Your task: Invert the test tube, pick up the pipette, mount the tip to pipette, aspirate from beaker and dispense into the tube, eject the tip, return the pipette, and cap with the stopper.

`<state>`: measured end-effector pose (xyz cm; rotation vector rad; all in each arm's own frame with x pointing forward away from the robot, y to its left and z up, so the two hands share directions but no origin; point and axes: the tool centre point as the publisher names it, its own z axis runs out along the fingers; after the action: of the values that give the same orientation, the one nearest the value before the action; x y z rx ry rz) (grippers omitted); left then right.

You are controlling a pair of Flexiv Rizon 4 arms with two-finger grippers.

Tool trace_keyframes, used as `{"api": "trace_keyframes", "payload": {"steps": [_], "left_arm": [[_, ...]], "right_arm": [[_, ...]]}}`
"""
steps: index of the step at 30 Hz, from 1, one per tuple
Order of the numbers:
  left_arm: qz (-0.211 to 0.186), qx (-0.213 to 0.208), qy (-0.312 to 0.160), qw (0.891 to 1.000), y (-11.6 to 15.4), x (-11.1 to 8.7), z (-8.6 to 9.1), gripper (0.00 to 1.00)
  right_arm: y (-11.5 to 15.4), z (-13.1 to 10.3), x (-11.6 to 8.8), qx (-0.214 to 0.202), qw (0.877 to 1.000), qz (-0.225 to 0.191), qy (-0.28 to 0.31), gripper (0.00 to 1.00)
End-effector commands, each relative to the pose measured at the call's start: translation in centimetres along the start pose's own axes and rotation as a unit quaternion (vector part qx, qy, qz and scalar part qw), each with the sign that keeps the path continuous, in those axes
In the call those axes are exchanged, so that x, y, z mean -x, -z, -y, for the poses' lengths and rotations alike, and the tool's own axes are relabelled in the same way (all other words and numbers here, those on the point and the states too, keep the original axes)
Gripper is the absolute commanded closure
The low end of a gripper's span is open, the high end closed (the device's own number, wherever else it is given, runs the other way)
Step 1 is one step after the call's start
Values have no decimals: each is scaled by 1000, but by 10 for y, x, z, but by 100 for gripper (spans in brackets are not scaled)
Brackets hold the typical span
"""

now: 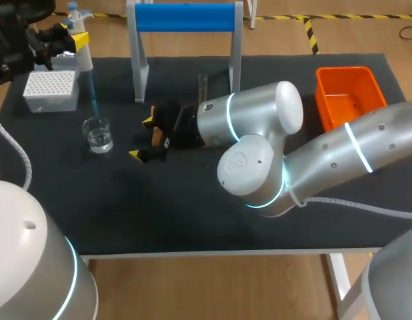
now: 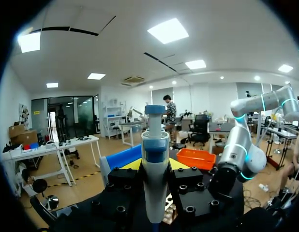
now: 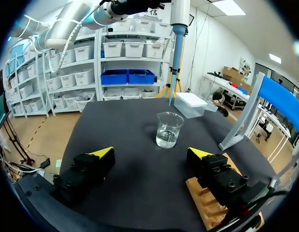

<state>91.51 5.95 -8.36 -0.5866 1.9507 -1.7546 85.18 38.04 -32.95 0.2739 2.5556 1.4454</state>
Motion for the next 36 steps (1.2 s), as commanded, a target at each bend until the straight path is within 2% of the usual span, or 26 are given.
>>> {"api": "trace_keyframes", "payload": {"steps": [1,6,15,36], "left_arm": [[1,-1,-1,1000,-1,0,-1,100],[1,-1,-1,1000,-1,0,-1,100],[14,-7,-2,1000,-2,2,-20,100],[26,-13,-12,999,1,11,-45,100]], "right_arm": [[-1,1,1,2,1000,-1,0,0],[-1,1,1,2,1000,-1,0,0],[-1,1,1,2,1000,-1,0,0],[-1,1,1,2,1000,-1,0,0]]}}
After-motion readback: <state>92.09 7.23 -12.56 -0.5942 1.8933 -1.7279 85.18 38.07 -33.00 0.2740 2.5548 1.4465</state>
